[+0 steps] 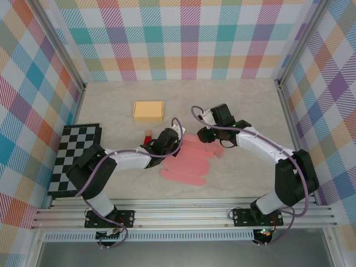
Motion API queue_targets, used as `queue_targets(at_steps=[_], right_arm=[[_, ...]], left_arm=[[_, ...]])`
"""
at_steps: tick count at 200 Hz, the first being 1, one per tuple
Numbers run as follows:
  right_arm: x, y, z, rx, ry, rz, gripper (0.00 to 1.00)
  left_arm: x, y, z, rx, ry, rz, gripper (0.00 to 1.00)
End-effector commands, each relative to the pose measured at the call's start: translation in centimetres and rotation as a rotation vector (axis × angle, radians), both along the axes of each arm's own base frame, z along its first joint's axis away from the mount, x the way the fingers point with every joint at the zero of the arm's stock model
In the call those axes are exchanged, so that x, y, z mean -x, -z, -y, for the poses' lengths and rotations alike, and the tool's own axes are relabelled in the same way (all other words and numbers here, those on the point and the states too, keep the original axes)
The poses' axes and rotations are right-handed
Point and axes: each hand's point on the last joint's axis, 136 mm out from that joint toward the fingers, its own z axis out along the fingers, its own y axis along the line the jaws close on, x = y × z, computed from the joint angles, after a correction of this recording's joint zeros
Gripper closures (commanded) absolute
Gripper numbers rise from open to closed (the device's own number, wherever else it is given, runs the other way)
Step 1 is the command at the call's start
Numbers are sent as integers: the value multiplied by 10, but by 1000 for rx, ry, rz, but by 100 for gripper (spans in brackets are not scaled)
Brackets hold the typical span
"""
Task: Fold the paper box
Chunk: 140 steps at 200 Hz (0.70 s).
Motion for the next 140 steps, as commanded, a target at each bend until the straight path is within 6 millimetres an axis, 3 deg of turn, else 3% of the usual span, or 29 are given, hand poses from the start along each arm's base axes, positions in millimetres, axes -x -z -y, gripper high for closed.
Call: queue_targets(at_steps=[1, 46, 107, 140], right_arm=[[11, 10, -4, -45, 7, -69, 61], [18, 19, -7, -64, -15, -85, 61], [21, 35, -7, -43, -28, -121, 61], [22, 42, -4, -23, -25, -134, 61]], left_arm=[[2, 22, -5, -54, 35, -61, 85], [-4, 37, -12, -84, -6, -95, 83], [-5, 43, -17, -76, -13, -118, 81], [0, 48, -16, -38, 25, -175, 72]])
